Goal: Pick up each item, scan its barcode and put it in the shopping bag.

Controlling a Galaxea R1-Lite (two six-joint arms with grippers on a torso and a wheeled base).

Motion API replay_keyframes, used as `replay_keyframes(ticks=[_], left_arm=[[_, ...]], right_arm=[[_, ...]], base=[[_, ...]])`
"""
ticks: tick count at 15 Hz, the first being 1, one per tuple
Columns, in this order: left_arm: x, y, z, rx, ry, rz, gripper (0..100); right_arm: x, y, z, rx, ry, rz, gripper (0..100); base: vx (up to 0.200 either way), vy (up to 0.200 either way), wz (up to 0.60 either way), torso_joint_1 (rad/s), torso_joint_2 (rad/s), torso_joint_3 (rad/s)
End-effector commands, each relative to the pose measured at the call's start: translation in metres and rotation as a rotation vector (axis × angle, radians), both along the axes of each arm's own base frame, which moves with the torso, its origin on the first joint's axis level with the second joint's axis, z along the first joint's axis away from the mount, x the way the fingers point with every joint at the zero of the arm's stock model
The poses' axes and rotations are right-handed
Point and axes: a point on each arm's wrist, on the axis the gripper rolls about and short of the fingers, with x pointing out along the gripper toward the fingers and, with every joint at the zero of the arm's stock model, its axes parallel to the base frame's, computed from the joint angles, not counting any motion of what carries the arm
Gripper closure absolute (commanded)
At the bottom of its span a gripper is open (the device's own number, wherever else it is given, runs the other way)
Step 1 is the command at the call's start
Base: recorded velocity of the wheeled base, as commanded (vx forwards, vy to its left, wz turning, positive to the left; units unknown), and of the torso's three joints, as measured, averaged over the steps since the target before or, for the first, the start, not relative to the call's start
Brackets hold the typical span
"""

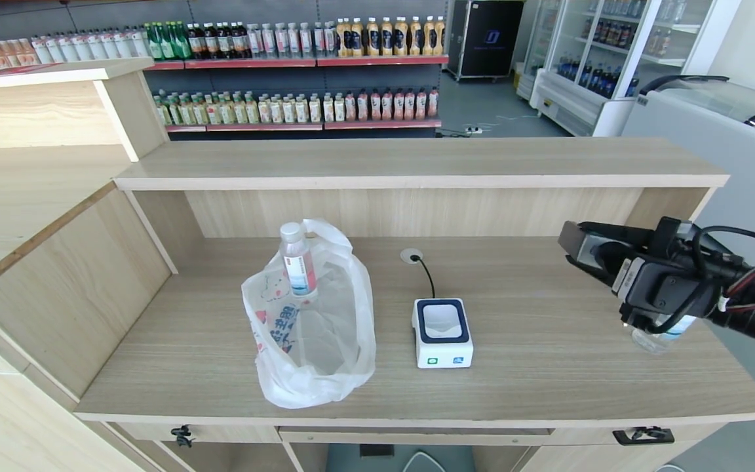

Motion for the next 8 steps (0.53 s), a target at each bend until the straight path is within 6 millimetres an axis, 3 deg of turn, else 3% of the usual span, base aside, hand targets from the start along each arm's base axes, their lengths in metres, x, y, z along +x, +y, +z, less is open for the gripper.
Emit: replay_keyframes(ticks=[1,5,8], left_arm=[[0.000,0.000,0.000,-0.001,0.001,0.001,0],[0.000,0.000,0.000,-0.001,0.001,0.001,0],[0.000,0.000,0.000,-0.001,0.000,0.001,0]], right_arm=[[-0.033,0.035,0.020,-0.130,-0.207,0.171,100],[-0.065,0.081,0.024,-0.450,-0.602,0.396,100],[-0.080,0.098,0.038,-0.497,-0.889,0.414,100]], base=[[0.000,0.000,0.00,0.000,0.00,0.000],[0.000,0.000,0.00,0.000,0.00,0.000],[0.000,0.000,0.00,0.000,0.00,0.000]])
